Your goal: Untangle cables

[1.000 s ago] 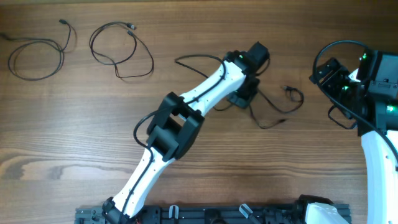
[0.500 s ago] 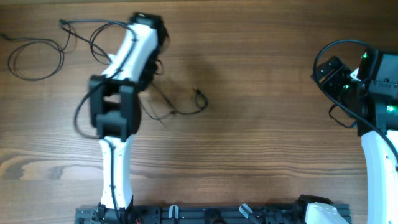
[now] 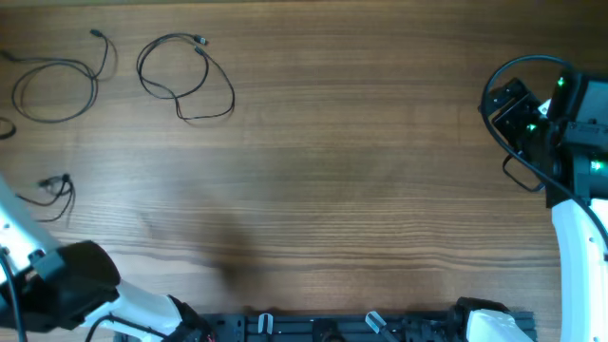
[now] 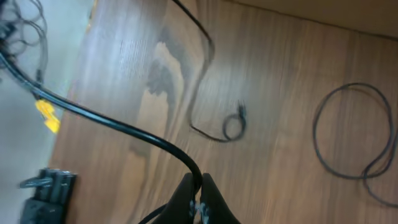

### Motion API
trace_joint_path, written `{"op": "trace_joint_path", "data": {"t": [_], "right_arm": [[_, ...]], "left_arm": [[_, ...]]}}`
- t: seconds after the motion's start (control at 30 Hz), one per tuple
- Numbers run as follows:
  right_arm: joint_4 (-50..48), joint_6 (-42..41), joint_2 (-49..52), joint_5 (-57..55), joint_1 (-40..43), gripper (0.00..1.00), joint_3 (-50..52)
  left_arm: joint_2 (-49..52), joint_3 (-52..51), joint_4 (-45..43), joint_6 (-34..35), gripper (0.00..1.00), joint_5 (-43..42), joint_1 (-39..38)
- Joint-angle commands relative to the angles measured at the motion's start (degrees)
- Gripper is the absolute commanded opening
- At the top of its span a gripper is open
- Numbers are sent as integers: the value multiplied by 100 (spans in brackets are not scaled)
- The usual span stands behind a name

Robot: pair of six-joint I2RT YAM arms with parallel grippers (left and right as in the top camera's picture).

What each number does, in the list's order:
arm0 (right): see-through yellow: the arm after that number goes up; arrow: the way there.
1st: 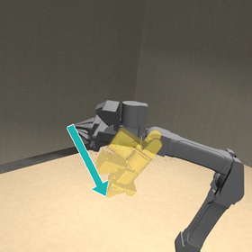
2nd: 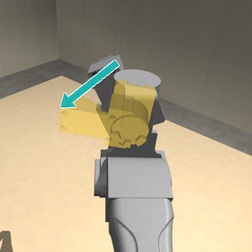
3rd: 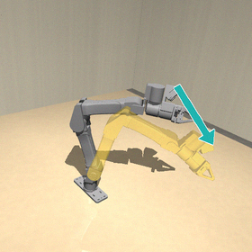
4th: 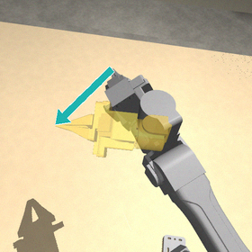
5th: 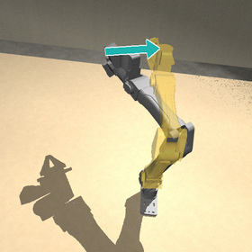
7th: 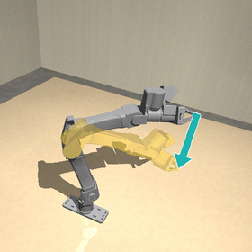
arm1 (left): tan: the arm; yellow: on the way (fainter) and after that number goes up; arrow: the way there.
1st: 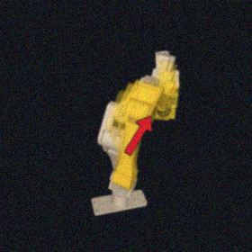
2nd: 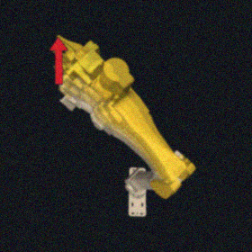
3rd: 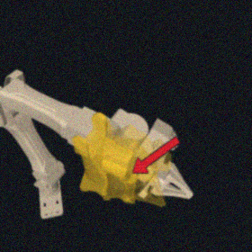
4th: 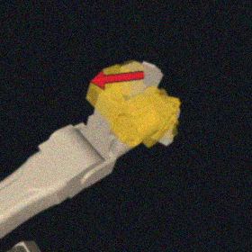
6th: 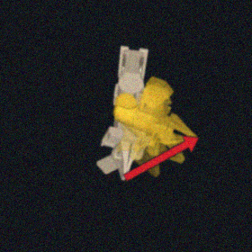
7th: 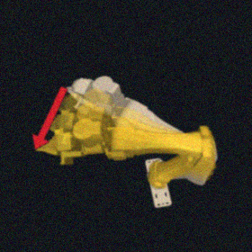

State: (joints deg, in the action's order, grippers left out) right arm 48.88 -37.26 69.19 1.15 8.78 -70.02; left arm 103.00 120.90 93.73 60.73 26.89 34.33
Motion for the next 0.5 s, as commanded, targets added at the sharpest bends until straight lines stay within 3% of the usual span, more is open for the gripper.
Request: {"op": "trace_joint_path", "data": {"t": [0.0, 0.2, 0.33, 0.4, 0.43, 0.47], "right_arm": [[22, -44, -2, 107, 13, 100, -63], [155, -48, -2, 177, 13, 100, -63], [125, -557, -2, 192, 13, 100, -63], [127, -560, -2, 192, 13, 100, -63], [122, -560, -2, 190, 13, 100, -63], [79, -560, -2, 192, 13, 100, -63]], "left_arm": [[374, -278, -487, -33, 4, -501, 9], [654, -2068, -2476, -46, 4, -1045, -83], [658, -3425, -3764, -59, 4, -1333, -208], [658, -4057, -4207, -52, 80, -1742, -350], [658, -4151, -4181, -61, 100, -1904, -398], [654, -4151, -4070, -223, 100, -2026, -450]]}}
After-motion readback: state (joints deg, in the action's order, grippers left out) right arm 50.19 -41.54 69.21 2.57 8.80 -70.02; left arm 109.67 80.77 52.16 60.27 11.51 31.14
